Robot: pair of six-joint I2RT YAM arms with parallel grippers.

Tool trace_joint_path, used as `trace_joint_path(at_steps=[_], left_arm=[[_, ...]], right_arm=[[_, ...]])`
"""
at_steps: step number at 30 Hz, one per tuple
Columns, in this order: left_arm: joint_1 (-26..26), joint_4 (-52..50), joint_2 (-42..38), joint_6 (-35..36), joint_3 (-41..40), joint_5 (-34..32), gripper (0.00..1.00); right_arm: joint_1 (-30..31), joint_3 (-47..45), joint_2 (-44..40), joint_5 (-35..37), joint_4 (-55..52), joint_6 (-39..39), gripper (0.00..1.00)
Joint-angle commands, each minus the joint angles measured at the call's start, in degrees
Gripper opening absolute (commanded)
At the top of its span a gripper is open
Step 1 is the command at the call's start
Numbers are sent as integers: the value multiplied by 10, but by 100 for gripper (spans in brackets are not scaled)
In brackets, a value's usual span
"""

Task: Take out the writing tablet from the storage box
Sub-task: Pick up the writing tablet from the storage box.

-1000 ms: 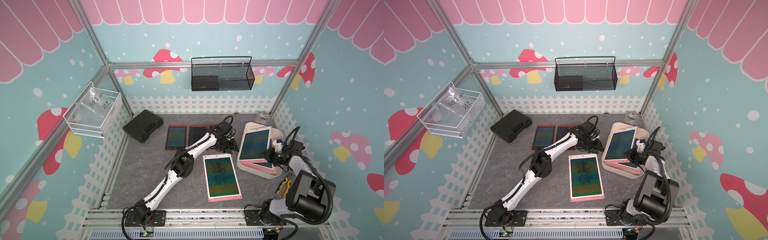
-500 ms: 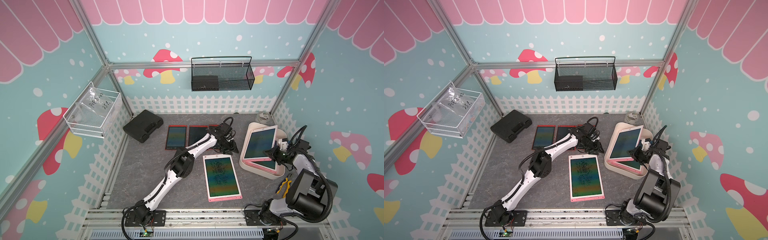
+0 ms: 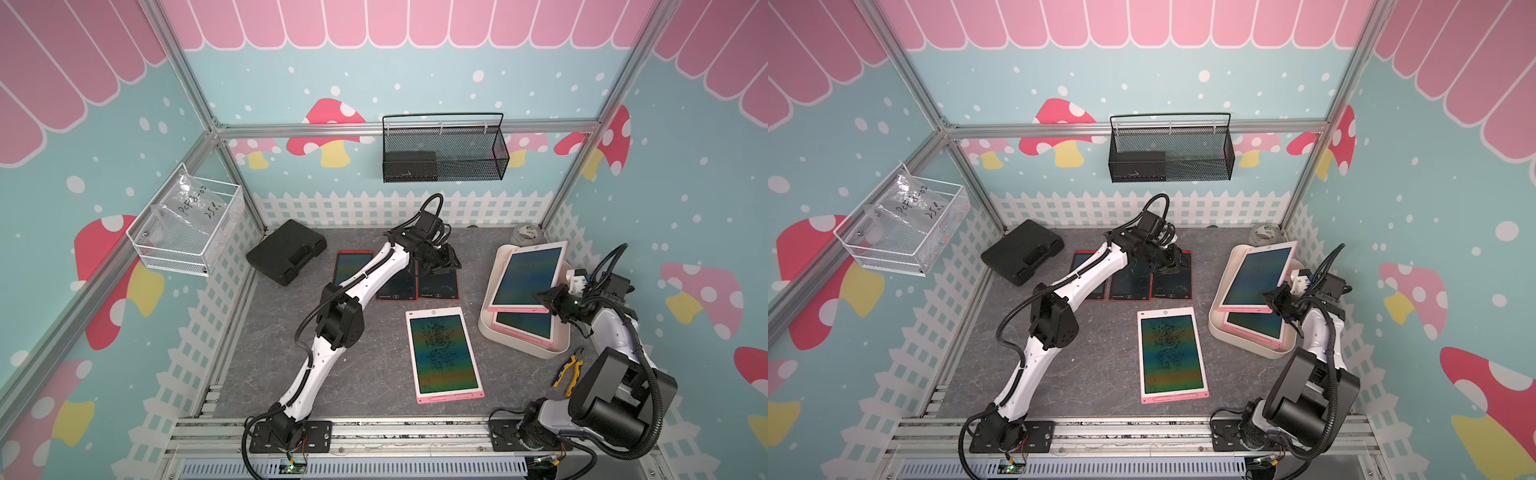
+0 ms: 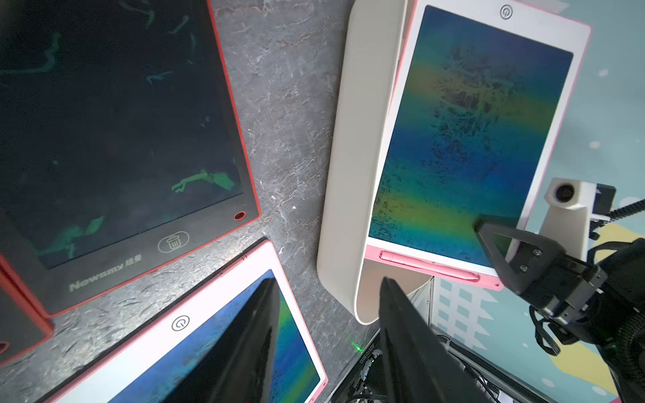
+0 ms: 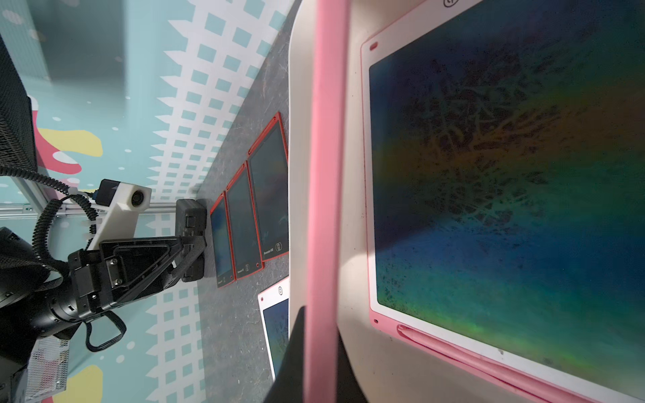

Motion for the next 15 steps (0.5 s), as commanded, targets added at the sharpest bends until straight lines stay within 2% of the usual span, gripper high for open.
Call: trace_joint_path(at_steps=[1, 8, 15], left_arm=[[0, -26, -14, 17, -1, -18, 49], [14, -44, -51, 20, -3, -21, 49], [34, -74, -100, 40, -31, -43, 50]], right_arm=[[-4, 25, -22, -29, 23, 9, 0], [-2, 40, -41, -77, 55, 33, 0], [48, 46, -68, -113, 93, 74, 0]])
